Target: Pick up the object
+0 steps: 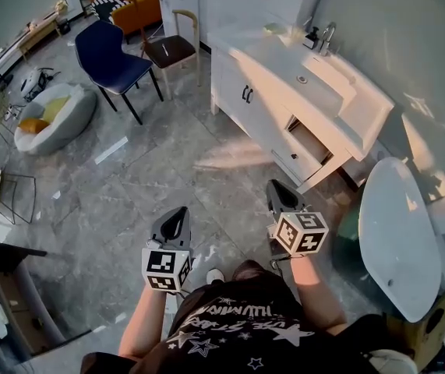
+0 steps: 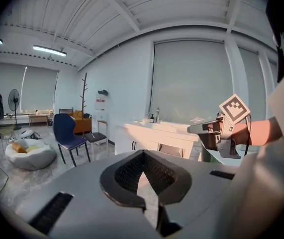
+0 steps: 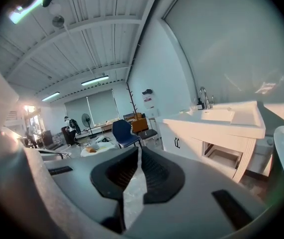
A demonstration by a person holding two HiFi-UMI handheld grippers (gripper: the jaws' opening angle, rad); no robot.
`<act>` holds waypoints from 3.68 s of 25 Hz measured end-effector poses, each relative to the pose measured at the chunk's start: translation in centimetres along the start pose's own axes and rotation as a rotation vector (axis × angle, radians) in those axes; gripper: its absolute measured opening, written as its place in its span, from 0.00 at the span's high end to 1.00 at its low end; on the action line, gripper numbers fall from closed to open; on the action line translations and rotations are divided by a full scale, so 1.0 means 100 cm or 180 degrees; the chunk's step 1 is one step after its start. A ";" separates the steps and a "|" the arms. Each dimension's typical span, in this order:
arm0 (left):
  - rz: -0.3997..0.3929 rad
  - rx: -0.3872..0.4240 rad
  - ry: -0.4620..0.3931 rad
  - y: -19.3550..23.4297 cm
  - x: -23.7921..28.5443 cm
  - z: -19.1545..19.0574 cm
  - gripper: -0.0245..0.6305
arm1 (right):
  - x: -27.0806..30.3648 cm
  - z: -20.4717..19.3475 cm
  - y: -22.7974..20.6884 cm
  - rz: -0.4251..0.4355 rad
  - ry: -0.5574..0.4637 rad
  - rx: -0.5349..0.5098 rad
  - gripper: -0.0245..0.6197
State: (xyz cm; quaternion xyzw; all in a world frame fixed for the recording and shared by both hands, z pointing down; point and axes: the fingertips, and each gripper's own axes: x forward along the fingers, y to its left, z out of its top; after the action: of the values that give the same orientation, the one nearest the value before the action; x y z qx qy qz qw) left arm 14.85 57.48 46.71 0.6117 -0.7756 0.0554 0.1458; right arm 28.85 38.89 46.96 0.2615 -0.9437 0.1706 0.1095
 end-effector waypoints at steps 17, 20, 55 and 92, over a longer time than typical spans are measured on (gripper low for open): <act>0.0308 -0.0041 0.0038 0.074 0.136 0.033 0.94 | 0.169 0.033 -0.078 -0.0034 0.0171 0.0028 0.49; 0.0365 -0.0041 0.0075 0.092 0.200 0.056 0.94 | 0.223 0.062 -0.114 -0.0041 0.0166 0.0059 0.49; -0.0145 0.0003 0.0037 0.178 0.648 0.224 0.94 | 0.532 0.223 -0.353 -0.0608 0.0273 0.0429 0.49; -0.1687 0.0461 0.0730 0.237 1.048 0.294 0.94 | 0.816 0.294 -0.547 -0.2195 0.0249 0.1253 0.49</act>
State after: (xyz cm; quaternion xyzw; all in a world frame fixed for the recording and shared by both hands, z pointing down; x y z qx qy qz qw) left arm -34.56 -42.23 51.79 0.7915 -0.5613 0.1394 0.1978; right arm -14.05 -53.55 58.56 0.5723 -0.7449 0.3112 0.1440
